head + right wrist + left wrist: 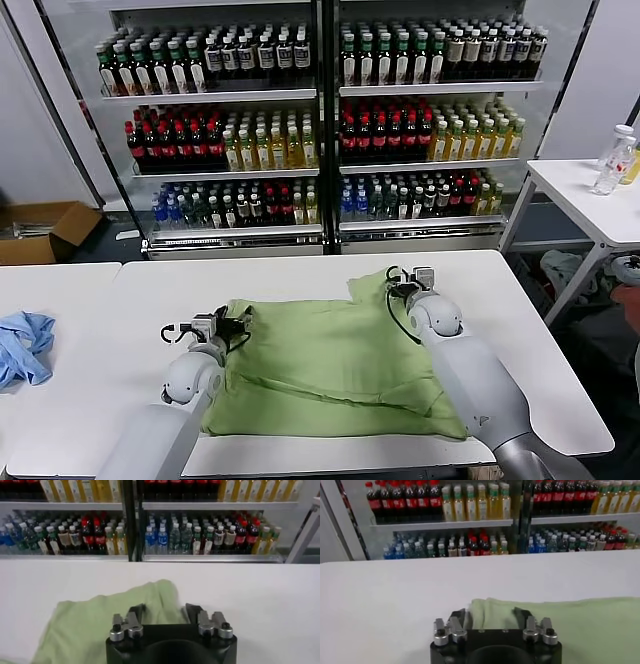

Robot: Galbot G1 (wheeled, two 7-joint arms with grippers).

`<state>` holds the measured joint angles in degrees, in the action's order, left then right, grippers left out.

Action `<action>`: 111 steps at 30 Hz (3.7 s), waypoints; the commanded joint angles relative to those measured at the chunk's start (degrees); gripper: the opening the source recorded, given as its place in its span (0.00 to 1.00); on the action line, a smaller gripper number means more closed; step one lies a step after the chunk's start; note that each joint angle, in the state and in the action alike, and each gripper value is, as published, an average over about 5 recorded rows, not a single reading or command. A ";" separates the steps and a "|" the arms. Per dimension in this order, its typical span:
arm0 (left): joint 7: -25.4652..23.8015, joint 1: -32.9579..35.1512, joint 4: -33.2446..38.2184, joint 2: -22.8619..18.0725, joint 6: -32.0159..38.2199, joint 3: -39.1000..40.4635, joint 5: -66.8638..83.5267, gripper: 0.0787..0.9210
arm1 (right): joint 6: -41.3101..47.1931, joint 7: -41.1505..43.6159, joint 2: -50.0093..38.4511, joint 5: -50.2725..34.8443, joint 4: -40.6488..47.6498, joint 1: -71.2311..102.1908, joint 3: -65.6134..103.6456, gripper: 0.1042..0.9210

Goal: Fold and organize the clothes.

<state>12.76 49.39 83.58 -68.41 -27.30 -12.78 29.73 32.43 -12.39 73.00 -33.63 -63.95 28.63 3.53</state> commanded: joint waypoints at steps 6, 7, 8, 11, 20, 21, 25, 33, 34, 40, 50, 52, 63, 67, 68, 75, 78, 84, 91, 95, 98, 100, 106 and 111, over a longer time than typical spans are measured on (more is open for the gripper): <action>-1.47 -0.79 -1.51 0.62 -1.62 0.48 5.60 0.32 | 0.21 1.31 -0.24 -1.61 -0.45 0.45 -0.99 0.23; -1.61 -0.67 -1.25 0.67 -1.21 0.37 6.09 0.28 | -0.17 1.54 -0.39 -1.60 -0.90 0.65 -0.97 0.20; -1.75 -0.51 -0.92 0.71 -0.70 0.23 6.62 0.25 | -0.70 1.71 -0.54 -1.59 -1.38 0.87 -0.90 0.16; -2.14 0.24 0.39 0.86 0.95 -0.43 8.08 0.15 | -2.36 1.91 -1.02 -1.75 -2.60 1.47 -0.28 0.06; -3.58 4.02 6.94 1.57 4.27 -2.78 10.15 0.01 | -7.84 1.52 -3.24 -3.50 -8.42 3.85 2.08 0.00; -3.70 4.52 8.13 1.59 4.56 -3.31 10.46 0.01 | -8.45 1.42 -3.51 -3.79 -9.84 4.30 2.46 0.00; -4.00 6.86 13.06 1.95 5.03 -5.36 11.51 0.01 | -9.53 1.16 -5.09 -4.52 -16.45 7.01 3.77 0.00; -4.16 12.82 22.02 2.27 4.69 -8.10 12.58 0.01 | -8.66 0.79 -9.83 -5.26 -31.96 15.72 8.14 0.00; -4.21 13.61 22.84 2.18 4.58 -8.38 12.53 0.01 | -8.52 0.66 -10.21 -5.30 -33.62 17.05 9.04 0.00; -5.39 18.62 27.65 2.08 3.42 -10.55 10.66 0.01 | -7.84 0.09 -11.54 -5.21 -43.77 29.52 15.61 0.00; -8.68 24.46 29.98 3.25 1.45 -11.94 3.10 0.01 | -5.21 -0.81 -10.03 -2.30 -55.79 48.36 27.29 0.00; -9.81 25.20 29.58 3.42 0.89 -11.49 -0.01 0.01 | -4.56 -1.14 -9.42 -0.75 -55.72 50.27 27.84 0.00; -12.42 26.34 26.74 1.39 0.67 -8.85 -14.52 0.05 | 0.43 -1.99 -6.05 8.00 -52.18 50.33 24.16 0.04; -8.45 27.50 27.75 -0.24 4.30 -8.45 -16.71 0.17 | -0.37 -1.39 -5.48 9.78 -53.28 50.89 23.27 0.15; -6.68 28.02 28.13 -0.91 4.96 -8.42 -17.05 0.21 | -0.61 -1.30 -5.39 9.96 -53.73 51.19 23.25 0.18; 0.80 30.49 26.75 -5.82 7.48 -7.36 -25.09 0.45 | -1.72 -0.93 -5.23 11.25 -55.67 53.83 23.99 0.43; 2.02 29.88 24.30 -7.06 6.82 -6.92 -28.11 0.56 | -1.87 -0.91 -5.03 11.80 -56.03 54.69 24.02 0.54; 2.01 29.65 22.64 -7.49 3.65 -6.74 -28.28 0.73 | -1.88 -0.97 -4.79 12.14 -56.65 55.55 24.05 0.75; 1.64 30.86 23.82 -7.39 1.64 -7.42 -21.13 0.57 | -1.86 -1.01 -4.59 12.06 -56.91 55.79 24.41 0.88; 0.61 31.67 24.69 -6.94 1.06 -8.59 -14.44 0.43 | -1.79 -1.07 -4.43 11.94 -57.05 55.64 24.50 0.88; -0.42 32.23 25.42 -5.82 1.42 -10.59 -9.82 0.33 | -1.74 -1.13 -4.42 11.71 -57.12 55.52 24.71 0.88; -1.17 32.63 25.97 -4.56 1.95 -12.76 -7.77 0.26 | -1.73 -1.20 -4.47 11.43 -57.12 55.43 24.96 0.88; -2.80 33.41 28.39 1.43 3.04 -24.21 -4.57 0.06 | -1.72 -1.48 -4.80 10.03 -57.06 54.80 25.92 0.88; -3.46 35.04 32.19 6.61 3.52 -37.10 -3.12 0.03 | -1.72 -1.55 -4.82 9.49 -56.87 53.94 25.89 0.88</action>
<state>10.30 83.07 111.55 -68.84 -24.36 -32.80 21.14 30.71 -13.91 68.18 -23.59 -120.87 82.72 29.12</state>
